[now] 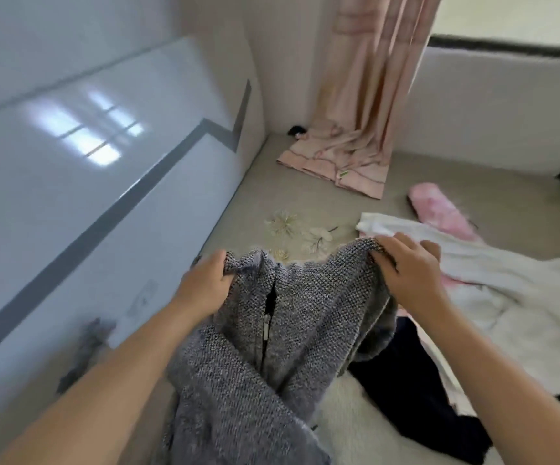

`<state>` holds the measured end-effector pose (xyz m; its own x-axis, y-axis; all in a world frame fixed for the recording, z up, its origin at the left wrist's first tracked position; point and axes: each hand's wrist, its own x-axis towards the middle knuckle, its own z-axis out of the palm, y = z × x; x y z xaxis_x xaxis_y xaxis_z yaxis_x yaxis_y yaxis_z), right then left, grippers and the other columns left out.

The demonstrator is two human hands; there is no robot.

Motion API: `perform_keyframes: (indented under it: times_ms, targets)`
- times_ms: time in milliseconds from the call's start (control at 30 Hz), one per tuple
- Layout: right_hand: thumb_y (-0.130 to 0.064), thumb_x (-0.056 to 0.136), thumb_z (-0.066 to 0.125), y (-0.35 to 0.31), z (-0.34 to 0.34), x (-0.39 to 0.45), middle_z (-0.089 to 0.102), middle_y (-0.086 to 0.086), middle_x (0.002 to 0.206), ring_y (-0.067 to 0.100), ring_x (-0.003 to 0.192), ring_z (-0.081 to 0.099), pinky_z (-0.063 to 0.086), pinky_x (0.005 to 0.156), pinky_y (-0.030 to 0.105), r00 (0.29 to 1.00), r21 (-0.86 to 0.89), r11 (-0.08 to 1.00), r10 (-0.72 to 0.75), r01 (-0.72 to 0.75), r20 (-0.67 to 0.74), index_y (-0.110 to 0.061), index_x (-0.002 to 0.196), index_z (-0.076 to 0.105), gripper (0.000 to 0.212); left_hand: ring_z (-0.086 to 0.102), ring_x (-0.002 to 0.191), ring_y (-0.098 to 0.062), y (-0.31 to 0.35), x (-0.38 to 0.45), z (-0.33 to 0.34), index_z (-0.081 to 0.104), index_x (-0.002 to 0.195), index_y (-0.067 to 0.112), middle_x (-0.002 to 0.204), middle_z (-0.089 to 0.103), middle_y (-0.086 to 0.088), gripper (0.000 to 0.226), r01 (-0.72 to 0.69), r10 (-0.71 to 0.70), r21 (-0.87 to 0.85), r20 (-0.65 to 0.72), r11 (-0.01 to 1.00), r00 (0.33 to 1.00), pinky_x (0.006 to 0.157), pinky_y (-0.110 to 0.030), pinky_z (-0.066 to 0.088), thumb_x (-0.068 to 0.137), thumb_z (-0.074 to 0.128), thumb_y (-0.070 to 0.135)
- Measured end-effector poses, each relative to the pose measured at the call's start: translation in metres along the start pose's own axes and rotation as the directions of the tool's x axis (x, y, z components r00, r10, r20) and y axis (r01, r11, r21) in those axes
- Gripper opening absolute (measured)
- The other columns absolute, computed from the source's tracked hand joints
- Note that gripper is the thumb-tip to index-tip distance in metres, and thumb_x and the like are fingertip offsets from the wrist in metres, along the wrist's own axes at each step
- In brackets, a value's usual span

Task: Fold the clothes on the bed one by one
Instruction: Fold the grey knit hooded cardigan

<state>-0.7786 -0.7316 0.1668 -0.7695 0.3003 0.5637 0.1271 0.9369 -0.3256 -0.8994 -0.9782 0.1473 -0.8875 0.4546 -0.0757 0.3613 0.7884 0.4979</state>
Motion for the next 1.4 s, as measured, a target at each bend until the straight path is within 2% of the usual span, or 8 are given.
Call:
perform_keyframes:
  times_ms: [167, 467, 633, 867, 1000, 1200, 1333, 1400]
  targets:
    - [-0.009, 0.081, 0.056, 0.020, -0.125, 0.015, 0.064, 0.019, 0.082, 0.034, 0.074, 0.062, 0.035, 0.074, 0.035, 0.959, 0.074, 0.996, -0.025, 0.047, -0.283, 0.001, 0.092, 0.068, 0.019, 0.044, 0.065, -0.026, 0.122, -0.055, -0.055, 0.044, 0.103, -0.002, 0.071, 0.047, -0.011, 0.020, -0.148, 0.253, 0.249, -0.469, 0.957, 0.846, 0.054, -0.032, 0.029, 0.090, 0.050, 0.012]
    - [-0.016, 0.083, 0.048, 0.080, -0.341, -0.001, 0.062, 0.016, 0.068, 0.030, 0.053, 0.059, -0.002, 0.061, 0.025, 0.811, -0.143, 0.986, -0.157, 0.091, -0.564, -0.002, 0.085, 0.069, 0.026, 0.052, 0.069, -0.042, 0.304, -0.166, -0.096, 0.054, 0.083, -0.010, 0.074, 0.057, -0.029, 0.024, -0.090, 0.271, 0.266, -0.793, 0.960, 0.545, 0.058, -0.038, 0.029, 0.085, 0.060, 0.013]
    - [-0.014, 0.083, 0.052, 0.107, -0.435, -0.042, 0.063, 0.018, 0.069, 0.030, 0.053, 0.058, -0.001, 0.061, 0.025, 0.745, -0.219, 0.970, -0.221, 0.103, -0.630, 0.000, 0.088, 0.070, 0.024, 0.055, 0.083, -0.042, 0.368, -0.216, -0.087, 0.044, 0.098, -0.003, 0.092, 0.058, -0.027, 0.034, -0.216, 0.161, 0.045, -0.817, 0.975, 0.554, 0.062, -0.035, 0.031, 0.095, 0.041, 0.030]
    - [-0.011, 0.083, 0.056, 0.145, -0.531, -0.149, 0.057, 0.015, 0.059, 0.028, 0.047, 0.052, 0.023, 0.064, 0.035, 0.688, -0.411, 0.909, -0.341, 0.068, -0.640, 0.000, 0.086, 0.071, 0.018, 0.055, 0.061, -0.042, 0.409, -0.314, -0.057, 0.048, 0.088, -0.009, 0.069, 0.055, -0.029, 0.038, -0.367, 0.485, 0.339, -0.747, 0.867, 0.455, 0.050, -0.034, 0.029, 0.089, 0.055, 0.028]
    - [0.000, 0.076, 0.065, 0.158, -0.565, -0.203, 0.053, 0.018, 0.055, 0.030, 0.045, 0.052, 0.044, 0.059, 0.042, 0.728, -0.466, 0.874, -0.408, 0.136, -0.551, 0.005, 0.085, 0.069, 0.011, 0.055, 0.058, -0.041, 0.416, -0.368, -0.036, 0.049, 0.081, -0.009, 0.066, 0.054, -0.028, 0.048, -0.439, 0.599, 0.414, -0.634, 0.798, 0.490, 0.051, -0.036, 0.035, 0.086, 0.056, 0.038]
    - [0.006, 0.068, 0.073, 0.193, -0.581, -0.241, 0.052, 0.019, 0.055, 0.031, 0.044, 0.051, 0.045, 0.049, 0.044, 0.813, -0.477, 0.870, -0.366, 0.126, -0.453, 0.006, 0.083, 0.068, 0.016, 0.058, 0.073, -0.037, 0.434, -0.385, -0.019, 0.050, 0.095, -0.009, 0.081, 0.058, -0.025, 0.117, -0.492, 0.673, 0.460, -0.490, 0.739, 0.554, 0.053, -0.034, 0.035, 0.061, -0.009, 0.086]
    - [-0.003, 0.069, 0.064, 0.223, -0.566, -0.246, 0.054, 0.018, 0.054, 0.031, 0.042, 0.053, 0.046, 0.049, 0.043, 0.831, -0.494, 0.858, -0.373, 0.139, -0.412, 0.006, 0.082, 0.069, 0.016, 0.058, 0.084, -0.037, 0.442, -0.363, -0.002, 0.050, 0.100, -0.006, 0.091, 0.058, -0.023, 0.113, -0.492, 0.674, 0.464, -0.447, 0.737, 0.588, 0.062, -0.039, 0.043, 0.058, -0.002, 0.085]
    - [-0.007, 0.073, 0.063, 0.242, -0.553, -0.240, 0.055, 0.017, 0.054, 0.031, 0.045, 0.056, 0.043, 0.055, 0.041, 0.837, -0.512, 0.846, -0.383, 0.147, -0.392, 0.004, 0.081, 0.069, 0.016, 0.058, 0.088, -0.037, 0.446, -0.341, 0.011, 0.050, 0.103, -0.006, 0.094, 0.059, -0.024, 0.094, -0.476, 0.665, 0.469, -0.439, 0.743, 0.605, 0.063, -0.039, 0.042, 0.073, 0.021, 0.078]
